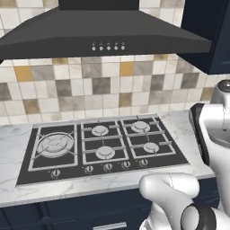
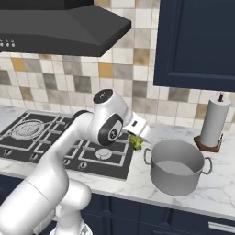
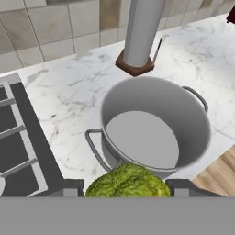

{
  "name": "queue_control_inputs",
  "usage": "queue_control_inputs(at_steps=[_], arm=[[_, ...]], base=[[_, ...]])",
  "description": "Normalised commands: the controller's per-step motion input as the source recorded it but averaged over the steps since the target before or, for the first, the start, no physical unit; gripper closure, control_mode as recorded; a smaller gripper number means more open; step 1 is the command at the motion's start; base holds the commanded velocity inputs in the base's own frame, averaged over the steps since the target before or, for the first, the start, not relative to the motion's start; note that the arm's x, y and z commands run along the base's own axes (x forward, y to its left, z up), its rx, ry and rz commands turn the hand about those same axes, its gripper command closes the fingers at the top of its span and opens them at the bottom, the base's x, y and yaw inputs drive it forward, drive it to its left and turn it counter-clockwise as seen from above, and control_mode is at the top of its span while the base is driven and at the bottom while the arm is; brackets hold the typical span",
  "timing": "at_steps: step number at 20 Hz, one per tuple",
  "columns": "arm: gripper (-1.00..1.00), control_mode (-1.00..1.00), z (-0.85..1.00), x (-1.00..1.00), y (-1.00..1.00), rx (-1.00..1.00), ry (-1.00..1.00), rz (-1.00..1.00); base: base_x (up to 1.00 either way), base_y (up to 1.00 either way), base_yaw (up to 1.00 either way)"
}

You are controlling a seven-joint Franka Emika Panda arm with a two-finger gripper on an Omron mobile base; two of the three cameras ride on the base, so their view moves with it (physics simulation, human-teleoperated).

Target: Turn on the sink faucet. Then move the broccoli from the counter to the sink. Turn off the sink. Move the vegetable from the sink to the pot next to the stove. Finally move the pot to the front left burner.

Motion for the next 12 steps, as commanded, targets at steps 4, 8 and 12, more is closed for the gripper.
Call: queue_control_inputs(at_steps=[4, 8, 12], arm=[[1.00, -1.00, 0.00, 0.00, -0.33, 0.00, 0.00, 0.00], [1.00, -1.00, 0.00, 0.00, -0.35, 0.00, 0.00, 0.00], [1.00, -1.00, 0.00, 0.00, -0.34, 0.00, 0.00, 0.00]], base=[[0.00, 0.00, 0.00], [0.00, 0.00, 0.00], [0.00, 0.00, 0.00]])
